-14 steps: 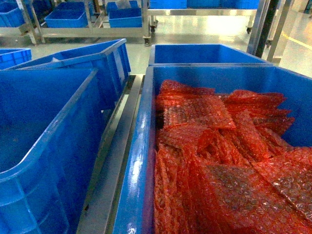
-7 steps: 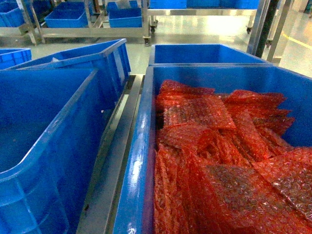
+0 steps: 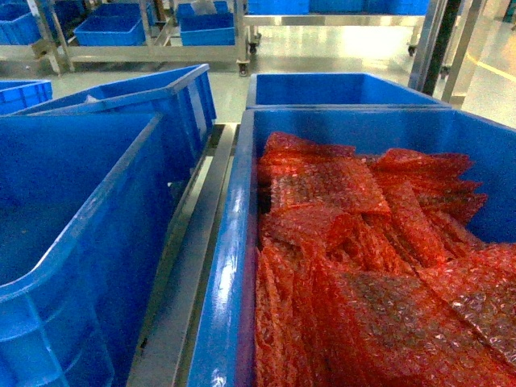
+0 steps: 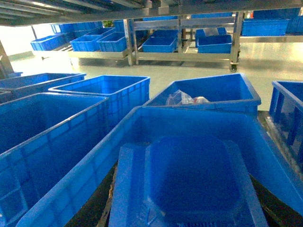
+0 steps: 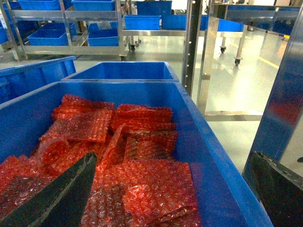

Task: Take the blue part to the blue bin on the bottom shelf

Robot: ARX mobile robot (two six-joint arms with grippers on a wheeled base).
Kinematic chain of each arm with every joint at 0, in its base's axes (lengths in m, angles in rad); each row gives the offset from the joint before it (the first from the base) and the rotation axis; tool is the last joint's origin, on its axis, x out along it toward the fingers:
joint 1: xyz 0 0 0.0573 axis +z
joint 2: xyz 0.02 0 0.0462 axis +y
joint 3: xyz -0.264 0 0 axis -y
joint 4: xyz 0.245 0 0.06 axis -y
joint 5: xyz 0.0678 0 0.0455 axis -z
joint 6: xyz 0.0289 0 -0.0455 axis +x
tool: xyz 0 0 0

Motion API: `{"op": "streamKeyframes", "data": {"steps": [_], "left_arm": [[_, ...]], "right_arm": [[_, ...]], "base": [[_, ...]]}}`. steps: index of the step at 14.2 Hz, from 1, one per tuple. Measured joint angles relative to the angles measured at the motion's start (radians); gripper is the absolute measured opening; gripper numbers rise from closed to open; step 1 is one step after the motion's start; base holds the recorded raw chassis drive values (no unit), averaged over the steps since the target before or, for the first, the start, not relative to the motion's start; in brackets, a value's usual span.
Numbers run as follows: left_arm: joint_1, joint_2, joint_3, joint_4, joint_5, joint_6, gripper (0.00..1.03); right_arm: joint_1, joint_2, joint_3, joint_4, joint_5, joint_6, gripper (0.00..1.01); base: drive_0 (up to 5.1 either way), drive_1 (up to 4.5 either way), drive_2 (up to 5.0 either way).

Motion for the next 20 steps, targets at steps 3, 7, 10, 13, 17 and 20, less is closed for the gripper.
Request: {"op": "streamKeyframes", "data": {"steps": [3,7,10,13,17,20], "left_arm": [[0.268,0.482,0.146,0.332,0.272,-0.035,0.44],[0.293,0.577,0.171,0.352,0.299,-0.054,0.83],[0.293,0.576,0.171,0.348,0.299,-0.055,0.98],[0.338,0.504,0.091,0.391,0.641,-0.056,0.73],[0.332,0.375,-0.054,0.391,0.713,-0.056,0.24],[0.333,0.292,-0.111,0.364,0.713,-0.059,0.02]], "right_arm": [[0.0,0.0,0.0,0.0,0.0,0.0,0.98],[0.0,0.0,0.0,0.0,0.0,0.0,0.98],[0.0,0.0,0.0,0.0,0.0,0.0,0.98],[0.0,0.0,0.0,0.0,0.0,0.0,0.98],[0.0,0.0,0.0,0.0,0.0,0.0,0.98],[0.0,0.0,0.0,0.0,0.0,0.0,0.98]], "base": [[0.0,0.0,0.0],[0.0,0.0,0.0],[0.0,0.0,0.0],[0.0,0.0,0.0],[0.0,0.0,0.0],[0.0,0.0,0.0]]}}
